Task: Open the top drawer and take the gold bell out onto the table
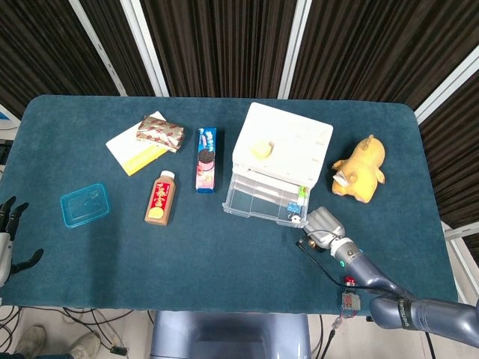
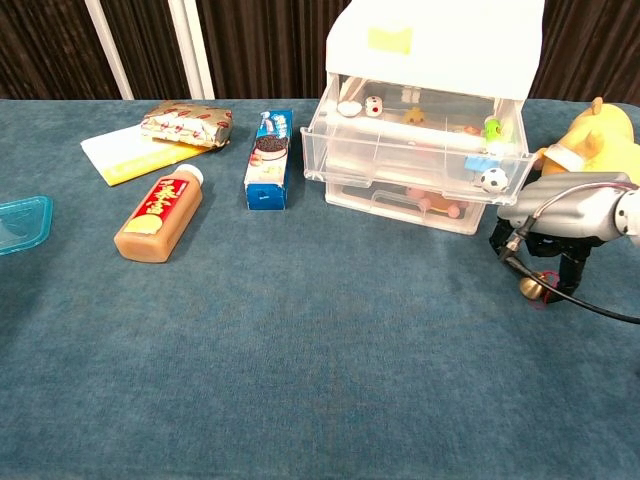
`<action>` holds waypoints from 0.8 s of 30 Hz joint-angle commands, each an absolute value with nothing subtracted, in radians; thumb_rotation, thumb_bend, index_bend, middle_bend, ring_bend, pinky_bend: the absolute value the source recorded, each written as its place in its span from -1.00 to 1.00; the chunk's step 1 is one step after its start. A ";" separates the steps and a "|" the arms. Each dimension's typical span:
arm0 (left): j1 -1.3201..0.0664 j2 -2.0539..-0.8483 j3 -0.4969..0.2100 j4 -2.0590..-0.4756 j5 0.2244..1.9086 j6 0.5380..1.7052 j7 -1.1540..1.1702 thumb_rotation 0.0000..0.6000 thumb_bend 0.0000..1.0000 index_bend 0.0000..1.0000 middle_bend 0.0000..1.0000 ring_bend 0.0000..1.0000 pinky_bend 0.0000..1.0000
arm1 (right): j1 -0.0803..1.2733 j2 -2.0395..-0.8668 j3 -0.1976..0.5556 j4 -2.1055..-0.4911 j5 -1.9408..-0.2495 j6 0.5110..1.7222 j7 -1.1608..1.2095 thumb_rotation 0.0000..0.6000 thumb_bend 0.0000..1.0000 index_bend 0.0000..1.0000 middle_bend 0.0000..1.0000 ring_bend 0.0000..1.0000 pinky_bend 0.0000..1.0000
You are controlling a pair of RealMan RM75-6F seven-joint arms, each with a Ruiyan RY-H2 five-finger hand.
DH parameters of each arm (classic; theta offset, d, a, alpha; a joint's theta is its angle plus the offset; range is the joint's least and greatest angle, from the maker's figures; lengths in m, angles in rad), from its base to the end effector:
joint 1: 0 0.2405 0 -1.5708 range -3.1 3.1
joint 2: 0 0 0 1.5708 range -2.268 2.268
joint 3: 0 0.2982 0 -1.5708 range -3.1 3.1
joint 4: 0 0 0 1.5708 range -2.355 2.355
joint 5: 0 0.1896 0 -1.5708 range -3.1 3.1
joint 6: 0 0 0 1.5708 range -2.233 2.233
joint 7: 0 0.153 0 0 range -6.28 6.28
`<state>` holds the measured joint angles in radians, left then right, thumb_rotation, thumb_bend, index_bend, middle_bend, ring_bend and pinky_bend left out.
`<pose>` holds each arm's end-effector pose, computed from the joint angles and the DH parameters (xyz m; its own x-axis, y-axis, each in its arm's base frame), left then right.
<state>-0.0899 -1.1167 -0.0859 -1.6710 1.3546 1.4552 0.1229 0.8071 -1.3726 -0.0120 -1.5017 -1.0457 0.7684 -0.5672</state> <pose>-0.3481 0.1979 0.2003 0.4375 0.0134 0.8991 0.8919 0.1208 -0.4358 -0.2287 -0.3668 0.0233 0.7916 -0.3313 0.5135 -0.6078 -0.5143 0.6050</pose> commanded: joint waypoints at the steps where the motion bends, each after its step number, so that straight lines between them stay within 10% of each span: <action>1: -0.090 -1.116 -0.086 -1.672 1.353 1.455 0.123 1.00 -0.62 -0.80 -1.00 -1.00 -1.00 | 0.814 -1.381 -0.015 -1.498 -1.037 0.768 -0.584 1.00 -0.53 0.30 1.00 1.00 1.00; 24: -0.090 -1.114 -0.087 -1.673 1.352 1.455 0.122 1.00 -0.62 -0.79 -1.00 -1.00 -1.00 | 0.859 -1.365 -0.035 -1.551 -0.912 0.781 -0.698 1.00 -0.54 -0.14 1.00 1.00 1.00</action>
